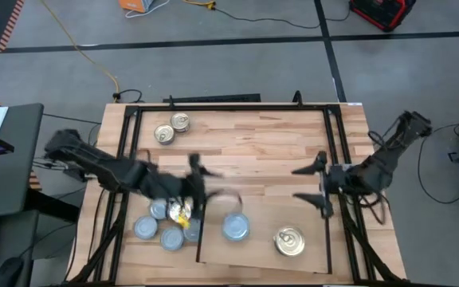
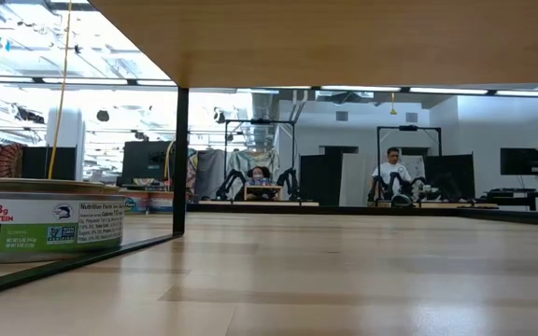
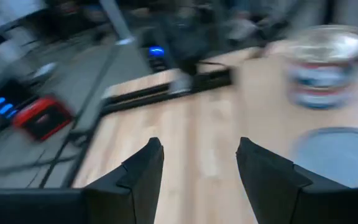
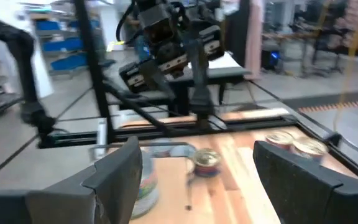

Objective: Stack canned seafood by type on shelf
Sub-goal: Stack the blue-pink tuna can on the top of the blue-pink tuna cans on the shelf

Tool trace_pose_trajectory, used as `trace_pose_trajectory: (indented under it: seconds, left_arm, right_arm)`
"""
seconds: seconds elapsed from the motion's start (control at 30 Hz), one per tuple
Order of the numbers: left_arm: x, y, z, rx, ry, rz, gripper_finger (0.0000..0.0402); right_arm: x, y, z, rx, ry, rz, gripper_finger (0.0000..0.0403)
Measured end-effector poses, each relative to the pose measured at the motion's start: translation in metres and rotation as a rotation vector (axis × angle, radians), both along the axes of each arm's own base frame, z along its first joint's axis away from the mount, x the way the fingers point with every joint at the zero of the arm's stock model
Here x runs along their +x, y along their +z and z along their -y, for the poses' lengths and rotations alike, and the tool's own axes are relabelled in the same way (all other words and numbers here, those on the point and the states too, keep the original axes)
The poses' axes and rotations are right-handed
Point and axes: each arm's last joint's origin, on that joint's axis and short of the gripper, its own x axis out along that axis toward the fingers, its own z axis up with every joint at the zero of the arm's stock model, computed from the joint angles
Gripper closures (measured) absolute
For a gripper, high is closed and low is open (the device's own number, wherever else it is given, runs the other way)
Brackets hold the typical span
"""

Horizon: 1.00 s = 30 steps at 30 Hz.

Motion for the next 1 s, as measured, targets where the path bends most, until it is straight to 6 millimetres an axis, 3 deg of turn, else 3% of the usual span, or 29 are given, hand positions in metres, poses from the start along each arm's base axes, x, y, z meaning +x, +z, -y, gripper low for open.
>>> trace_pose_trajectory:
  seconds: [0.17, 0.37, 0.7, 1.0]
  left_arm:
    - [-0.040, -0.027, -0.059, -0.067, 0.254, 0.047, 0.0208]
    - [-0.071, -0.061, -0.112, -0.113, 0.421, 0.012, 0.0208]
    - [-0.087, -0.104, -0.181, -0.081, 0.676, -0.146, 0.0208]
    - [-0.099, -0.149, -0.229, -0.246, 0.844, -0.355, 0.0208]
  right_arm:
    - [0.021, -0.007, 0.031, 0.033, -0.132, -0.048, 0.0072]
    - [0.049, -0.018, 0.063, 0.052, -0.101, -0.121, 0.0072]
    - [0.085, -0.042, 0.118, 0.052, -0.144, -0.227, 0.0072]
    - [0.121, -0.083, 0.143, 0.138, -0.024, -0.348, 0.0072]
